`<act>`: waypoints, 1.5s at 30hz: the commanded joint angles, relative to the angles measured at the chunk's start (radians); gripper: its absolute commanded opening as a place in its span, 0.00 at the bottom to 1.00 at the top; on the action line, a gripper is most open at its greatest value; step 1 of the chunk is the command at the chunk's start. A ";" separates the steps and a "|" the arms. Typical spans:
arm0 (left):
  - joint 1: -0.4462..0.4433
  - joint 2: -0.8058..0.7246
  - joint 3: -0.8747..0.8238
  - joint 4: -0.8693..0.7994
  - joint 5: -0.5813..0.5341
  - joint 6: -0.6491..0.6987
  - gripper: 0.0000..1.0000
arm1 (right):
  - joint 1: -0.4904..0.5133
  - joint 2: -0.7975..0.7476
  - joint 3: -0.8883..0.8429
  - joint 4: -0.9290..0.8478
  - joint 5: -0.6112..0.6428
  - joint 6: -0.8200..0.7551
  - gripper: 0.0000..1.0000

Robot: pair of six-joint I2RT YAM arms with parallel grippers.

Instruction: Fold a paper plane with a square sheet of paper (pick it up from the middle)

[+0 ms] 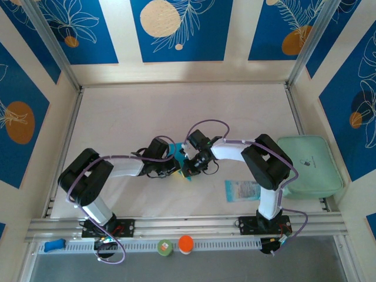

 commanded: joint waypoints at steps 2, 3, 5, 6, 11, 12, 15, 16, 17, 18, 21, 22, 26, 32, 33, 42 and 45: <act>-0.002 0.025 0.016 -0.147 -0.081 -0.012 0.11 | -0.005 -0.029 -0.062 -0.065 -0.012 -0.011 0.04; -0.002 0.027 0.016 -0.153 -0.082 -0.015 0.11 | -0.005 -0.044 -0.079 -0.065 -0.013 -0.007 0.04; -0.003 0.030 0.018 -0.157 -0.082 -0.016 0.11 | -0.003 -0.073 -0.108 -0.064 -0.009 0.004 0.04; -0.003 0.030 0.020 -0.156 -0.081 -0.016 0.11 | -0.003 -0.089 -0.128 -0.063 -0.007 0.012 0.04; -0.002 0.031 0.033 -0.157 -0.069 -0.011 0.11 | -0.003 -0.173 -0.201 -0.046 0.016 0.043 0.03; -0.004 0.032 0.040 -0.157 -0.065 -0.008 0.11 | -0.005 -0.196 -0.205 -0.043 0.023 0.045 0.03; -0.003 0.033 0.060 -0.154 -0.049 -0.003 0.12 | -0.007 -0.284 -0.200 -0.025 0.050 0.054 0.03; -0.002 0.032 0.065 -0.149 -0.043 -0.002 0.12 | -0.009 -0.309 -0.200 -0.011 0.056 0.057 0.03; -0.003 0.032 0.070 -0.146 -0.038 -0.003 0.12 | -0.011 -0.332 -0.197 0.004 0.063 0.062 0.03; -0.004 0.032 0.075 -0.142 -0.032 -0.007 0.12 | -0.011 -0.344 -0.194 0.017 0.066 0.065 0.04; -0.002 0.030 0.086 -0.142 -0.028 -0.011 0.13 | -0.009 -0.331 -0.163 0.037 0.069 0.069 0.04; -0.002 0.031 0.088 -0.142 -0.027 -0.011 0.13 | -0.007 -0.313 -0.150 0.037 0.069 0.068 0.04; -0.003 0.030 0.089 -0.123 -0.019 -0.021 0.13 | 0.009 -0.219 -0.100 0.041 0.095 0.071 0.03; -0.002 0.009 0.084 -0.073 -0.002 -0.027 0.15 | 0.022 -0.116 -0.058 0.042 0.121 0.085 0.01; -0.002 -0.002 0.080 -0.061 -0.004 -0.023 0.15 | 0.021 -0.108 -0.060 0.041 0.129 0.085 0.01; 0.001 -0.064 0.015 0.004 -0.003 0.110 0.18 | 0.020 -0.042 -0.058 -0.029 0.200 0.074 0.00; -0.002 -0.044 0.009 0.018 0.025 0.144 0.17 | 0.021 -0.028 -0.053 -0.042 0.203 0.076 0.00</act>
